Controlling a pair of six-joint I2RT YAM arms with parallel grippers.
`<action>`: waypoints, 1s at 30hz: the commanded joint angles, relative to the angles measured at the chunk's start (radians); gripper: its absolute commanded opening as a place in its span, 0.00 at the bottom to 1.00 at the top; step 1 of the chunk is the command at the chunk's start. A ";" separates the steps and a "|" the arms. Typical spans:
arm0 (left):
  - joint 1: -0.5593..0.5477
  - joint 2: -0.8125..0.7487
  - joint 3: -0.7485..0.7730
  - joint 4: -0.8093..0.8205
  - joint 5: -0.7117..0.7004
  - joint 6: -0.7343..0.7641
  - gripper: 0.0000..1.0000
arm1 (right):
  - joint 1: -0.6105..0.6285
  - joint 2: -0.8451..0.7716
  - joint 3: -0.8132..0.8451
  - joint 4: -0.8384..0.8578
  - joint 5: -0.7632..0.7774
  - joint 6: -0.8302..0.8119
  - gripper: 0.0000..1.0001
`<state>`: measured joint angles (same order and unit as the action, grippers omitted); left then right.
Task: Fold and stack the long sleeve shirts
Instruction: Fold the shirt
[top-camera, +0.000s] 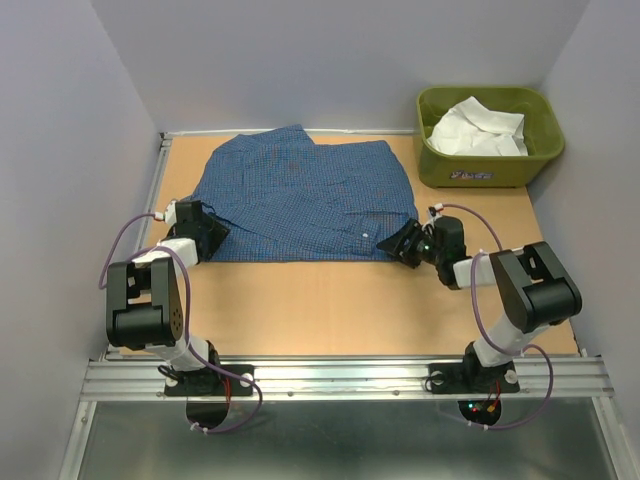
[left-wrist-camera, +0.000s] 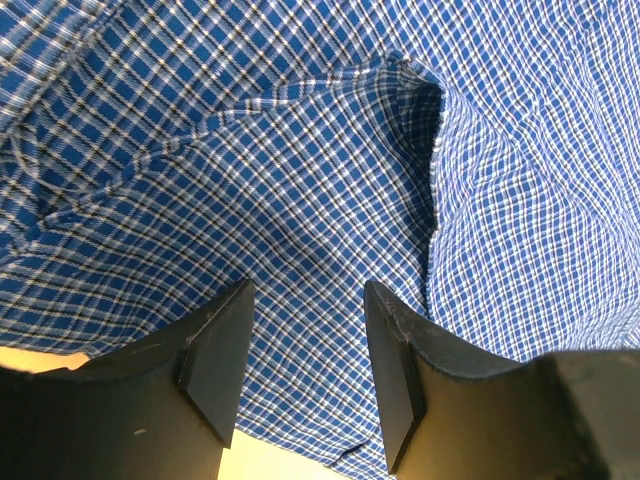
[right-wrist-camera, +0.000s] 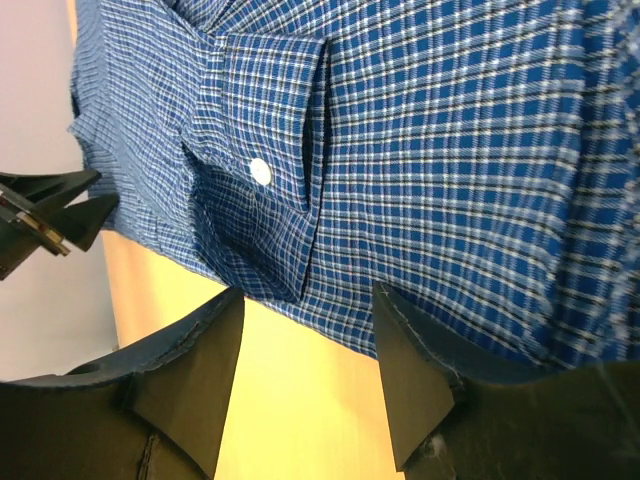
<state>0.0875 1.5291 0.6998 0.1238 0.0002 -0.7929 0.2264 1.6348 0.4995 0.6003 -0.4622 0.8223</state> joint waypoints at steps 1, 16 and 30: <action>0.011 0.013 -0.014 -0.030 -0.040 0.021 0.59 | -0.035 0.003 -0.058 0.099 0.051 0.024 0.60; 0.020 0.026 -0.013 -0.042 -0.026 0.020 0.59 | -0.343 -0.072 -0.173 0.099 0.030 0.014 0.59; -0.008 -0.211 0.089 -0.122 -0.089 0.135 0.77 | -0.195 -0.263 0.112 -0.356 0.126 -0.302 0.63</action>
<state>0.0952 1.4136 0.7177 0.0357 -0.0120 -0.7357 -0.0525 1.4101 0.4740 0.4110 -0.4194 0.6853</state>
